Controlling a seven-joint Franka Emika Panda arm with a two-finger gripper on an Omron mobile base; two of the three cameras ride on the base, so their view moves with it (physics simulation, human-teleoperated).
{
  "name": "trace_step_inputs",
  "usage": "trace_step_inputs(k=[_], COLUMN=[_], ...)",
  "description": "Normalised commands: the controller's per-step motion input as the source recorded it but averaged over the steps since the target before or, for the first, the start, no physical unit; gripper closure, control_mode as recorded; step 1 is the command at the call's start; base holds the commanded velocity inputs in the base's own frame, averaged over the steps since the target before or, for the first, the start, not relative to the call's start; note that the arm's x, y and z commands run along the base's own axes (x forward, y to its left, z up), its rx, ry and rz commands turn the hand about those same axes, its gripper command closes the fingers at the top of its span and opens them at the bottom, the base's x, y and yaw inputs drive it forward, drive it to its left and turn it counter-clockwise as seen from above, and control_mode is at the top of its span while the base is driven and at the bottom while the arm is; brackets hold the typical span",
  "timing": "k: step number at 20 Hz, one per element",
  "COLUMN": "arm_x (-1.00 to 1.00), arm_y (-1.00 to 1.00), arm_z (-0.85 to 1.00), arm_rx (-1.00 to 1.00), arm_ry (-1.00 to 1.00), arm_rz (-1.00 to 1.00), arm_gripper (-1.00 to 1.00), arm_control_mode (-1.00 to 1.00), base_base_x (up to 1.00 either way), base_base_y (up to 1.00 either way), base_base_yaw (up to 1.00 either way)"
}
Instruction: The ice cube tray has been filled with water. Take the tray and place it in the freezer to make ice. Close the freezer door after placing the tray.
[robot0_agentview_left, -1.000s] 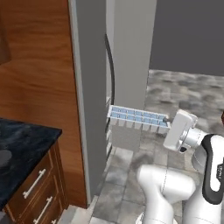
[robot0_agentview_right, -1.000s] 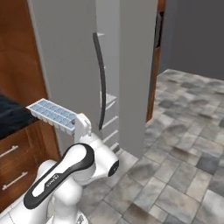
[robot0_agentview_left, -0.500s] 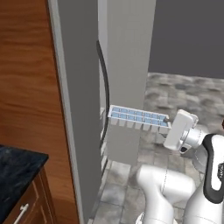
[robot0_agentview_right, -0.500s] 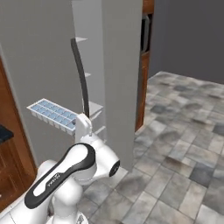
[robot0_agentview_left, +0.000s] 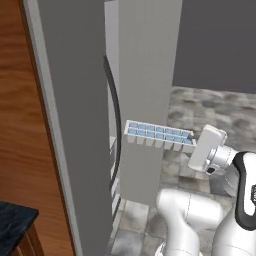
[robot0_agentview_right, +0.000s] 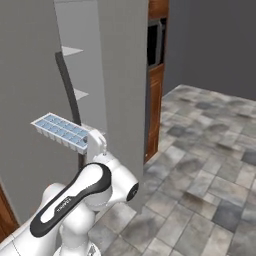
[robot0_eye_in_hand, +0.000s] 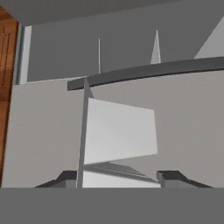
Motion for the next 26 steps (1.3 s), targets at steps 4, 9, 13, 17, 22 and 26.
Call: trace_step_inputs(k=[4,9,13,17,22,26], arm_x=[0.0,0.0,0.0,0.0,0.0,0.0], arm_y=[0.0,0.0,0.0,0.0,0.0,0.0], arm_z=[0.0,0.0,0.0,0.0,0.0,0.0], arm_rx=[0.0,0.0,0.0,0.0,0.0,0.0], arm_ry=[0.0,0.0,0.0,0.0,0.0,0.0], arm_rz=[0.0,0.0,0.0,0.0,0.0,0.0], arm_gripper=[1.0,1.0,1.0,1.0,1.0,1.0], arm_control_mode=[1.0,1.0,1.0,1.0,1.0,1.0], base_base_x=[0.41,0.42,0.52,0.65,0.53,0.42], base_base_y=[0.0,0.0,0.0,0.0,0.0,0.02], base_base_yaw=[0.02,0.05,0.01,0.03,0.08,0.1])
